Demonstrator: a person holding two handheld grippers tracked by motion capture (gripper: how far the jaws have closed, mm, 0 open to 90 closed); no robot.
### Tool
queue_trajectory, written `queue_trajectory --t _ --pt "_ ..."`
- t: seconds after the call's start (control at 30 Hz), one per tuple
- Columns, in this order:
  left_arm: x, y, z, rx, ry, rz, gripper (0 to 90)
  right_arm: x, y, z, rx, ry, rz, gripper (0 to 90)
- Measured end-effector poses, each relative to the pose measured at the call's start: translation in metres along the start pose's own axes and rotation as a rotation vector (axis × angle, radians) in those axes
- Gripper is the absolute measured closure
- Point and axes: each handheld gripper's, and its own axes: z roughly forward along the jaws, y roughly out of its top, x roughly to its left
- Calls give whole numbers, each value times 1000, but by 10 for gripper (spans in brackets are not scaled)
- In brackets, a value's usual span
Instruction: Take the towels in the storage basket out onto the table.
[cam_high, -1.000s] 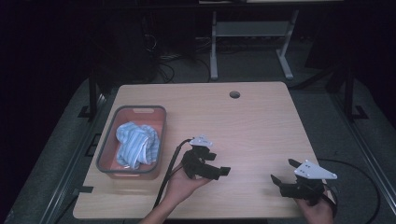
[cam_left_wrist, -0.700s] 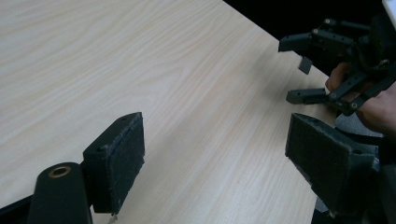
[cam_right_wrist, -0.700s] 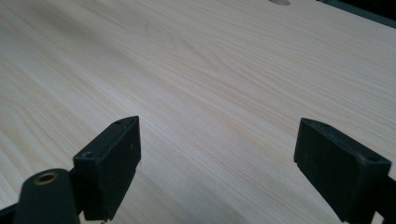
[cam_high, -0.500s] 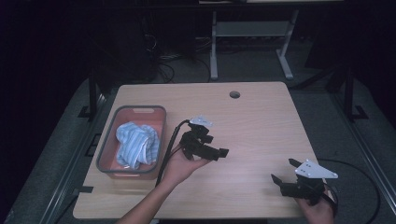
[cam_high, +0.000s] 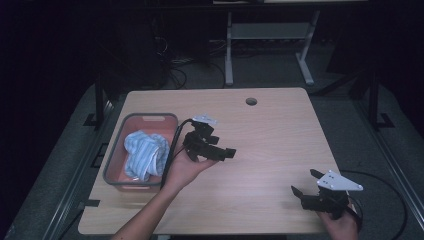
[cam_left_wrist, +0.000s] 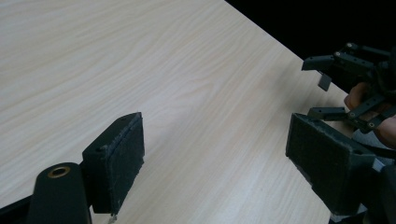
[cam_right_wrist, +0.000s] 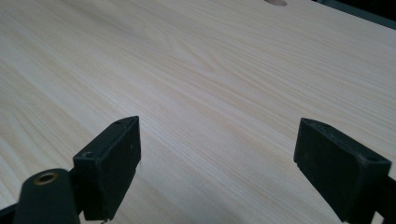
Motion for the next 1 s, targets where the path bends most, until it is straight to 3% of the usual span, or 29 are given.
queue_trajectory --t 1.0 --pt "33 0 -46 -43 79 -55 185 1 2 1 3 4 -5 143"
